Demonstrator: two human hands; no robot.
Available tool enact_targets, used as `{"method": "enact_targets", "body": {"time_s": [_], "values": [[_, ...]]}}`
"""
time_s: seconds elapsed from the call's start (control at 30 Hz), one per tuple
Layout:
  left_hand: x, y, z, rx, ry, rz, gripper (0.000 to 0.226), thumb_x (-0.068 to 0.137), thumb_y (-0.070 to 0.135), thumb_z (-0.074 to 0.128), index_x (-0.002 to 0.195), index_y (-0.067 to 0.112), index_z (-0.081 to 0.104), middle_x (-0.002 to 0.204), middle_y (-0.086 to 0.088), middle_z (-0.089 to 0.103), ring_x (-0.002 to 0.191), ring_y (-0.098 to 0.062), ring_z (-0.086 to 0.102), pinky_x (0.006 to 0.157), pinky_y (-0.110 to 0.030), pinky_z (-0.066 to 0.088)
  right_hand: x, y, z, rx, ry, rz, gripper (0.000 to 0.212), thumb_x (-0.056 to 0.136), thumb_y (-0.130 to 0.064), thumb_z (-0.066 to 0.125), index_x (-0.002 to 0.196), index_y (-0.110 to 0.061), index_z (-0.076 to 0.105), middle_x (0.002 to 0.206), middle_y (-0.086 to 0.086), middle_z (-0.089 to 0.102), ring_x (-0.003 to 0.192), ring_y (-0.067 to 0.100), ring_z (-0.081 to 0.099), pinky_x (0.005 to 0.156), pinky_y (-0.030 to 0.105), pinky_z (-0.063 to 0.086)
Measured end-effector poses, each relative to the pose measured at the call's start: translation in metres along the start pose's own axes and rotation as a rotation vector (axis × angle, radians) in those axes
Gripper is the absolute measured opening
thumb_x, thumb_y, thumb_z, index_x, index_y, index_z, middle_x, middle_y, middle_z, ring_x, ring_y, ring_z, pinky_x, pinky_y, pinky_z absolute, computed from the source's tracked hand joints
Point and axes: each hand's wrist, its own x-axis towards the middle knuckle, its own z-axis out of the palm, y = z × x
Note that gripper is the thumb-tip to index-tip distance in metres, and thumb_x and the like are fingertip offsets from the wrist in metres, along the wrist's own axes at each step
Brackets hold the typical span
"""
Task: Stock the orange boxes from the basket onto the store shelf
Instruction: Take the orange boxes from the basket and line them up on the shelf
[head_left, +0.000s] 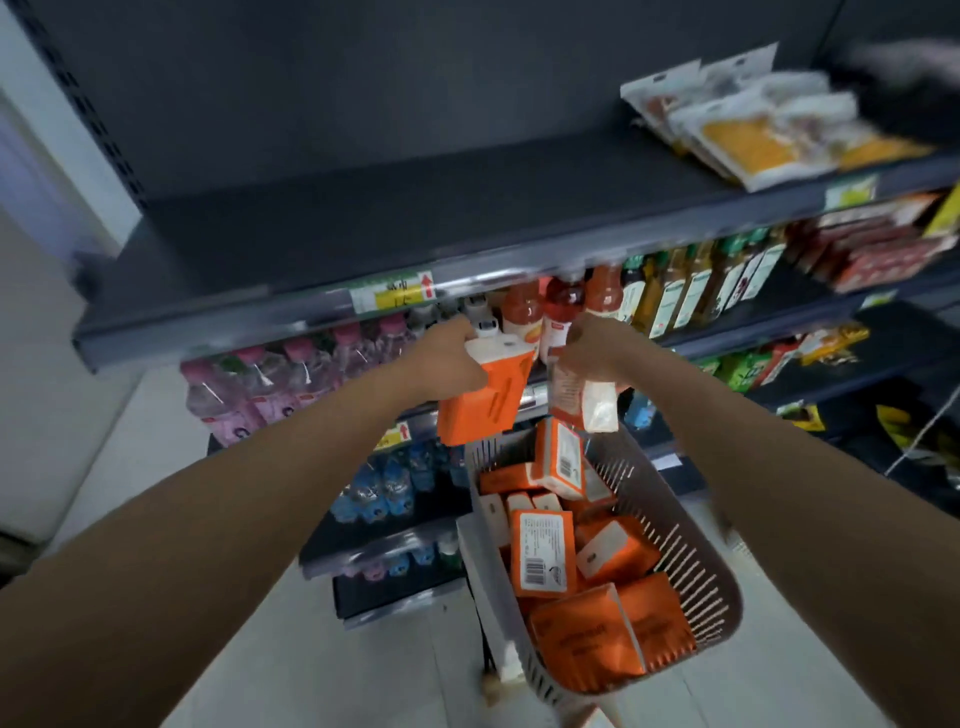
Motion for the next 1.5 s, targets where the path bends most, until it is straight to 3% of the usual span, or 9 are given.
{"method": "enact_targets", "body": {"time_s": [0.23, 0.53, 0.7, 0.9, 0.97, 1.07, 1.13, 1.3, 1.5], "values": [[-0.038, 0.0, -0.079, 0.01, 0.232, 0.118, 0.043, 0.078, 0.012, 0.065, 0.119, 0.006, 0.05, 0.116, -0.011, 0.054, 0.095, -0.023, 0.053, 0.072, -0.026, 0.04, -0.051, -0.088, -0.045, 0.021, 0.075, -0.046, 0.036, 0.089, -0.011, 0.05, 0.124, -0.004, 0.051, 0.108, 0.014, 0.057, 0.088, 0.025, 0.052, 0.071, 0.033, 0.046], [-0.067, -0.046, -0.187, -0.106, 0.461, 0.177, 0.042, 0.08, 0.014, 0.062, 0.119, 0.007, 0.047, 0.106, -0.003, 0.049, 0.094, -0.018, 0.051, 0.078, -0.032, 0.045, -0.049, -0.192, -0.052, 0.247, 0.309, -0.126, 0.045, 0.091, -0.016, 0.045, 0.136, -0.021, 0.046, 0.134, 0.009, 0.054, 0.115, 0.029, 0.057, 0.093, 0.041, 0.052], [-0.061, -0.081, -0.225, -0.225, 0.489, 0.176, 0.037, 0.08, 0.011, 0.062, 0.116, 0.007, 0.053, 0.112, -0.01, 0.058, 0.095, -0.021, 0.057, 0.077, -0.032, 0.046, -0.031, -0.237, -0.045, 0.534, 0.236, -0.079, 0.044, 0.098, -0.007, 0.036, 0.132, -0.029, 0.053, 0.138, 0.012, 0.048, 0.117, 0.036, 0.055, 0.06, 0.032, 0.058], [-0.032, -0.106, -0.253, -0.22, 0.505, 0.164, 0.037, 0.085, 0.006, 0.055, 0.122, 0.01, 0.051, 0.114, -0.009, 0.057, 0.095, -0.021, 0.055, 0.074, -0.027, 0.046, 0.013, -0.265, -0.053, 0.726, 0.116, -0.112, 0.044, 0.092, 0.001, 0.045, 0.132, -0.016, 0.047, 0.122, 0.014, 0.054, 0.102, 0.028, 0.054, 0.079, 0.037, 0.055], [-0.015, -0.111, -0.26, -0.192, 0.516, 0.174, 0.039, 0.085, 0.001, 0.05, 0.123, 0.012, 0.051, 0.107, -0.005, 0.056, 0.092, -0.017, 0.052, 0.063, -0.017, 0.04, 0.035, -0.27, -0.056, 0.683, 0.053, -0.13, 0.05, 0.088, 0.011, 0.036, 0.133, -0.01, 0.044, 0.11, 0.013, 0.053, 0.098, 0.026, 0.053, 0.089, 0.04, 0.051], [0.014, -0.115, -0.269, -0.151, 0.509, 0.151, 0.043, 0.086, -0.002, 0.046, 0.124, 0.017, 0.051, 0.106, 0.002, 0.053, 0.094, -0.015, 0.052, 0.063, -0.018, 0.037, 0.075, -0.278, -0.061, 0.588, 0.072, -0.164, 0.049, 0.089, 0.012, 0.034, 0.132, -0.008, 0.046, 0.111, 0.012, 0.054, 0.096, 0.023, 0.053, 0.07, 0.032, 0.053], [0.033, -0.116, -0.276, -0.115, 0.505, 0.123, 0.041, 0.088, 0.0, 0.046, 0.124, 0.018, 0.051, 0.105, 0.004, 0.051, 0.091, -0.012, 0.053, 0.065, -0.019, 0.037, 0.103, -0.282, -0.067, 0.503, 0.105, -0.201, 0.042, 0.087, 0.009, 0.048, 0.127, -0.004, 0.052, 0.112, 0.015, 0.059, 0.093, 0.024, 0.058, 0.065, 0.031, 0.055], [0.084, -0.117, -0.294, 0.039, 0.539, 0.017, 0.043, 0.089, 0.003, 0.048, 0.131, 0.011, 0.047, 0.124, -0.01, 0.055, 0.112, -0.025, 0.053, 0.081, -0.027, 0.036, 0.159, -0.29, -0.087, 0.082, 0.246, -0.286, 0.038, 0.086, -0.025, 0.065, 0.116, -0.001, 0.063, 0.112, 0.015, 0.065, 0.102, 0.029, 0.061, 0.087, 0.036, 0.049], [0.127, -0.122, -0.305, 0.14, 0.528, -0.072, 0.037, 0.091, 0.009, 0.053, 0.127, 0.006, 0.047, 0.127, -0.014, 0.054, 0.107, -0.025, 0.052, 0.082, -0.028, 0.036, 0.205, -0.3, -0.096, -0.102, 0.239, -0.311, 0.029, 0.09, -0.031, 0.061, 0.102, -0.004, 0.061, 0.096, 0.01, 0.059, 0.09, 0.026, 0.057, 0.07, 0.032, 0.041]]}}
